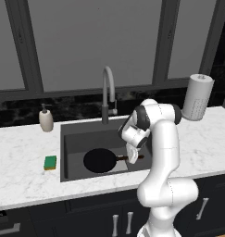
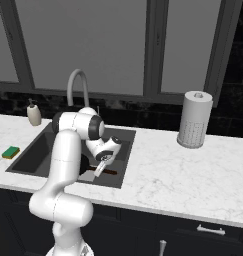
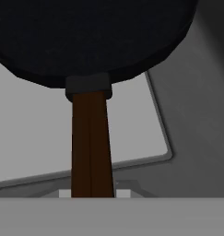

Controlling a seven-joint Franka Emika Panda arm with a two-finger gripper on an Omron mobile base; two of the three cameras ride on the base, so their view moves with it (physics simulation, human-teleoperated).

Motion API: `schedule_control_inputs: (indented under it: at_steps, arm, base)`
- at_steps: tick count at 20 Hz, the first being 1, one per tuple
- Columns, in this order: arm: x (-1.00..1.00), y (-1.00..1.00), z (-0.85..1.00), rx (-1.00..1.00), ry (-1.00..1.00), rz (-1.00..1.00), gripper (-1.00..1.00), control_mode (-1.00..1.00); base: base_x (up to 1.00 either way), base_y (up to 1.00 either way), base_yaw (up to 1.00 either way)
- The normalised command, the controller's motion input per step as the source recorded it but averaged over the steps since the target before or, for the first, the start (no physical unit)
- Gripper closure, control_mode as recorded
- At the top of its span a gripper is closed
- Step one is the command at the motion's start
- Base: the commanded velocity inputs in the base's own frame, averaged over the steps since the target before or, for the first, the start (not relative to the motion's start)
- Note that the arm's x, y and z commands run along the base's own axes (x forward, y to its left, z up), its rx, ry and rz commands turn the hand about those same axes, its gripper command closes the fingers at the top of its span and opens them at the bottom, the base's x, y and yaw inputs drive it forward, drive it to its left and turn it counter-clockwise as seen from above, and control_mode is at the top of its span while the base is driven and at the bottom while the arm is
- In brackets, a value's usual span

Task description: Pick the pan and sponge and place them into the sink. Then turn on the water.

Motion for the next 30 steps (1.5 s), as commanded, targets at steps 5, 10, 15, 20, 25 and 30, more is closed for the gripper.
schedule_control_inputs:
  at_steps: [5, 10, 15, 20, 25, 30]
  arm:
    - [0.15, 0.0, 0.0, 0.0, 0.0, 0.07, 1.0, -1.0]
    - [0.02, 0.0, 0.0, 0.0, 0.0, 0.04, -1.0, -1.0]
    - [0.0, 0.0, 0.0, 0.0, 0.0, 0.0, -1.0, -1.0]
    - [-0.03, 0.09, 0.21, -0.09, 0.0, 0.0, -1.0, -1.0]
    - [0.0, 0.01, 0.48, -0.14, 0.0, -0.01, -1.0, -1.0]
    - [-0.15, 0.0, 0.63, -0.09, 0.0, -0.06, -1.0, -1.0]
  base:
    - [0.0, 0.0, 0.0]
    - [0.0, 0.0, 0.0]
    - [0.0, 0.0, 0.0]
    - [0.0, 0.0, 0.0]
    - [0.0, 0.0, 0.0]
    - [0.0, 0.0, 0.0]
